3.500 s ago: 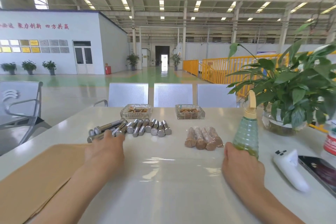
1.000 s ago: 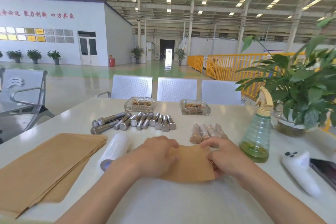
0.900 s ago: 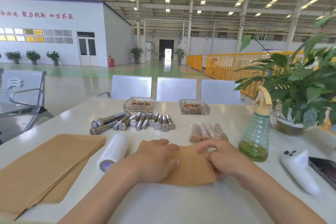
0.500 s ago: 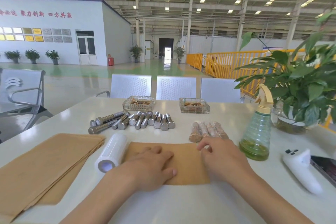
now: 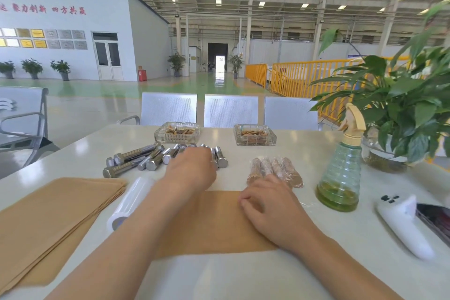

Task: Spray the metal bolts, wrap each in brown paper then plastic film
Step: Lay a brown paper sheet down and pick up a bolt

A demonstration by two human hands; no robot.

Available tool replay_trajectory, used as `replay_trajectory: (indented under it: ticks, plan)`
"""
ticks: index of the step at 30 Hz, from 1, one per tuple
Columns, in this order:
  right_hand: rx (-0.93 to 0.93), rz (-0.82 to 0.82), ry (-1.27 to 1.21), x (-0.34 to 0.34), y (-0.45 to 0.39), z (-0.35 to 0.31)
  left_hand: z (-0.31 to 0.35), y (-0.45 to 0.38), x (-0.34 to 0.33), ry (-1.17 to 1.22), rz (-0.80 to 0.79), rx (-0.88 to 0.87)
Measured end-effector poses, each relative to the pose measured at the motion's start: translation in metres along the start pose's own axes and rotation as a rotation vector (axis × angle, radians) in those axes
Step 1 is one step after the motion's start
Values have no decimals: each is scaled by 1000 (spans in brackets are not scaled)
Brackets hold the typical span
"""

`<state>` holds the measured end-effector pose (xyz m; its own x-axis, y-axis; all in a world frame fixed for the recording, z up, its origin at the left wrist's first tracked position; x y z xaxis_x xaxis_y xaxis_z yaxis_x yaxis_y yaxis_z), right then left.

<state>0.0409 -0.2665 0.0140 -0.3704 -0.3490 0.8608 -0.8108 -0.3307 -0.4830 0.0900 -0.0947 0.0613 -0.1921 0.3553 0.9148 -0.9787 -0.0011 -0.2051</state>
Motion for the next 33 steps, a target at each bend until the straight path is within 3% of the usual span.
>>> replay_trajectory:
  ticks: [6,11,23,27,33]
  plan:
    - [61,17,-4,-1,3,-4,6,-42,-36,-133,-37,-66]
    - [56,40,14,-3,1,-1,4,-46,-39,-168,59,-88]
    - [58,38,-35,-4,3,-1,-10,-38,-39,-105,29,127]
    - [57,30,-41,-5,2,-1,-10,-25,-9,-116,52,76]
    - [15,50,-43,-1,2,2,-10,29,-5,186,43,-123]
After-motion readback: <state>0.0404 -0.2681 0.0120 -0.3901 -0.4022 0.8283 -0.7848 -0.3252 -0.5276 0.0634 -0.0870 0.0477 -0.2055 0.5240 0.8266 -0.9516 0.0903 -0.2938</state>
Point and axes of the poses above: each hand's wrist, its own y-axis away from the middle knuckle, its own x-axis out of the back of the hand, z = x × y, the point moved 8 cm from there along -y, towards the middle knuckle, and after that the axes turned 7 degrees about y, right-handed, at the moved point
